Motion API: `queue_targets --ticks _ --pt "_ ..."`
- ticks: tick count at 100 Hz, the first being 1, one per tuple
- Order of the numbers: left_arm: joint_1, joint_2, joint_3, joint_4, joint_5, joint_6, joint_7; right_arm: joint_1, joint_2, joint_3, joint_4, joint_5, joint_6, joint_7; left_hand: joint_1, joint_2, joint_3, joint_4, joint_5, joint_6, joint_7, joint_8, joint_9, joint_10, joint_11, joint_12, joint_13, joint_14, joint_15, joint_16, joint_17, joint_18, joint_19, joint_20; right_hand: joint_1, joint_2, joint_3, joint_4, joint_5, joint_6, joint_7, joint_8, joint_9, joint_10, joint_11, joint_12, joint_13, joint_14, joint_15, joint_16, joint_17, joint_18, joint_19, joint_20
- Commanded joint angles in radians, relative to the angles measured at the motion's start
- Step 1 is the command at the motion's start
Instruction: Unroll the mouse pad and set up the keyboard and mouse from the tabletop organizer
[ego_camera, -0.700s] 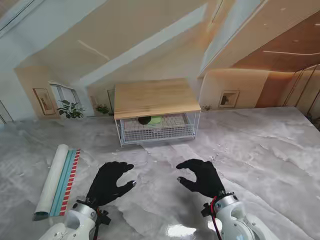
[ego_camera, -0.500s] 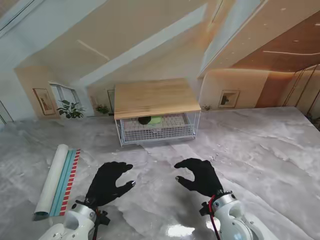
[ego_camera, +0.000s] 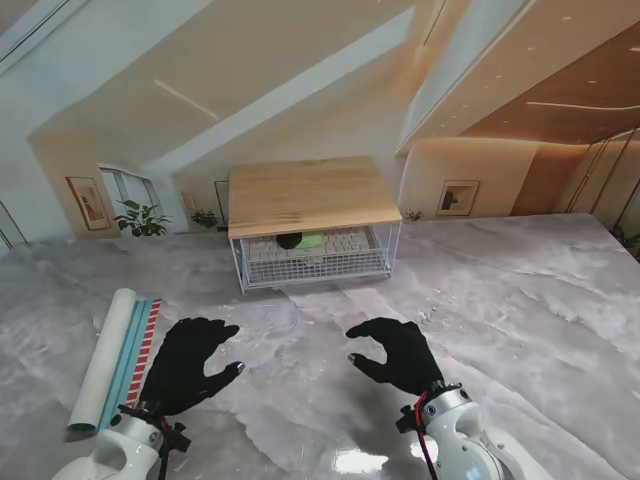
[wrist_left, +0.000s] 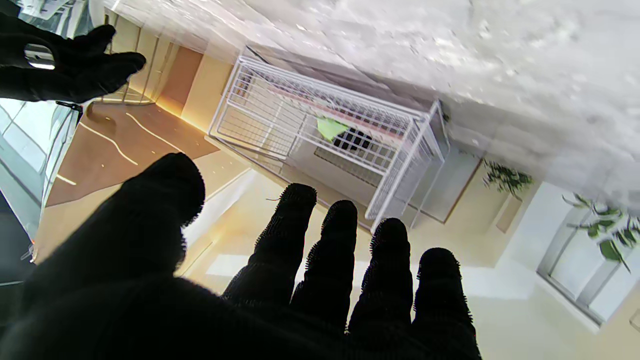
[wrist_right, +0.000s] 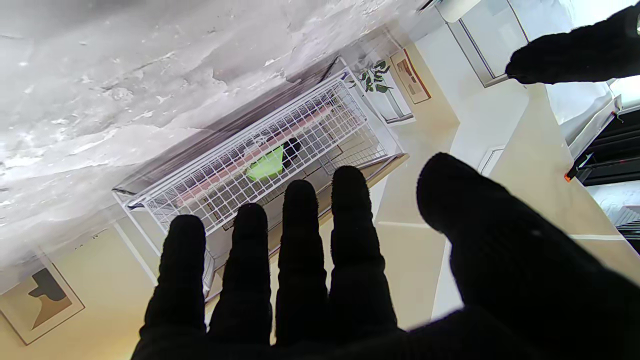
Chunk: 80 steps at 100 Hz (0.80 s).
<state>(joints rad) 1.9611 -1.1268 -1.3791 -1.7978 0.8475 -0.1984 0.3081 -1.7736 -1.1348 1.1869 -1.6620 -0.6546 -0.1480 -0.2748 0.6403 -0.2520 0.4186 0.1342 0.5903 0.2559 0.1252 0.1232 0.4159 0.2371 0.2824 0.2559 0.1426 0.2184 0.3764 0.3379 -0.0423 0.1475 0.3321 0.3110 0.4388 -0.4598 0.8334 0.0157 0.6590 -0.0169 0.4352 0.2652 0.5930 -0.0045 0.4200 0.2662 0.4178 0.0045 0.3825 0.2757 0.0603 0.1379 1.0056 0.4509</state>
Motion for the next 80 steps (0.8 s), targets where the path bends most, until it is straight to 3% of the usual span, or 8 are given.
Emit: queue_targets --ticks 1,21,48,65,80 --pt "0.018 0.007 -0.027 -0.013 0.018 -0.002 0.012 -0.011 -0.003 -0.005 -0.001 0.004 -0.003 0.011 -0.004 0.005 -0.012 0.018 -0.006 -0.009 0.006 0.006 -0.024 -0.017 -0.005 -0.011 -0.042 0.001 -0.005 0.004 -0.006 -0.003 -0.007 0.011 -0.021 0.019 -0.017 0.003 0.005 -0.023 -0.001 0.005 -0.002 0.0 -0.014 -0.015 0.006 -0.002 -0.011 -0.002 -0.012 0.005 -0.013 0.015" --pt "0.05 0.012 -0.11 0.001 0.124 0.036 0.066 -0.008 -0.003 -0.015 0.004 0.017 0.002 0.02 -0.001 -0.003 -0.002 0.021 -0.018 -0.008 0.003 0.006 -0.036 -0.021 -0.002 -0.008 -0.044 -0.002 -0.004 0.003 -0.005 -0.005 0.001 0.008 -0.022 0.019 -0.018 0.003 0.005 -0.023 0.0 0.005 0.0 0.002 -0.014 -0.015 0.009 0.003 -0.009 -0.002 -0.013 0.006 -0.014 0.015" --pt "0.03 0.014 -0.133 0.084 0.205 0.195 0.142 -0.001 -0.004 -0.03 0.01 0.031 0.012 0.027 -0.012 -0.038 0.015 0.024 -0.116 -0.008 -0.007 0.005 -0.135 -0.046 0.008 -0.001 -0.058 -0.023 -0.094 -0.023 -0.012 -0.018 -0.017 -0.009 -0.021 0.02 -0.018 0.003 0.003 -0.023 0.0 0.005 0.0 0.002 -0.014 -0.015 0.009 0.004 -0.009 -0.002 -0.013 0.006 -0.014 0.016" --pt "0.005 0.016 -0.142 0.124 0.224 0.288 0.132 -0.003 -0.003 -0.03 0.006 0.031 0.02 0.032 -0.033 -0.057 0.011 0.02 -0.172 -0.005 -0.008 0.004 -0.181 -0.053 0.01 -0.002 -0.067 -0.011 -0.137 -0.01 -0.015 -0.017 -0.038 0.002 -0.022 0.02 -0.017 0.003 0.003 -0.022 0.0 0.005 0.002 0.002 -0.014 -0.015 0.009 0.004 -0.009 -0.002 -0.013 0.006 -0.014 0.016" --pt "-0.018 0.018 -0.144 0.141 0.218 0.361 0.075 -0.003 -0.002 -0.031 0.003 0.034 0.025 0.04 -0.058 -0.075 -0.013 0.008 -0.201 0.009 -0.016 0.0 -0.193 -0.038 0.008 -0.004 -0.068 0.005 -0.14 0.006 -0.013 -0.017 -0.034 0.018 -0.022 0.022 -0.018 0.003 0.003 -0.022 0.0 0.005 0.001 0.004 -0.015 -0.015 0.011 0.006 -0.008 -0.001 -0.013 0.006 -0.015 0.016"
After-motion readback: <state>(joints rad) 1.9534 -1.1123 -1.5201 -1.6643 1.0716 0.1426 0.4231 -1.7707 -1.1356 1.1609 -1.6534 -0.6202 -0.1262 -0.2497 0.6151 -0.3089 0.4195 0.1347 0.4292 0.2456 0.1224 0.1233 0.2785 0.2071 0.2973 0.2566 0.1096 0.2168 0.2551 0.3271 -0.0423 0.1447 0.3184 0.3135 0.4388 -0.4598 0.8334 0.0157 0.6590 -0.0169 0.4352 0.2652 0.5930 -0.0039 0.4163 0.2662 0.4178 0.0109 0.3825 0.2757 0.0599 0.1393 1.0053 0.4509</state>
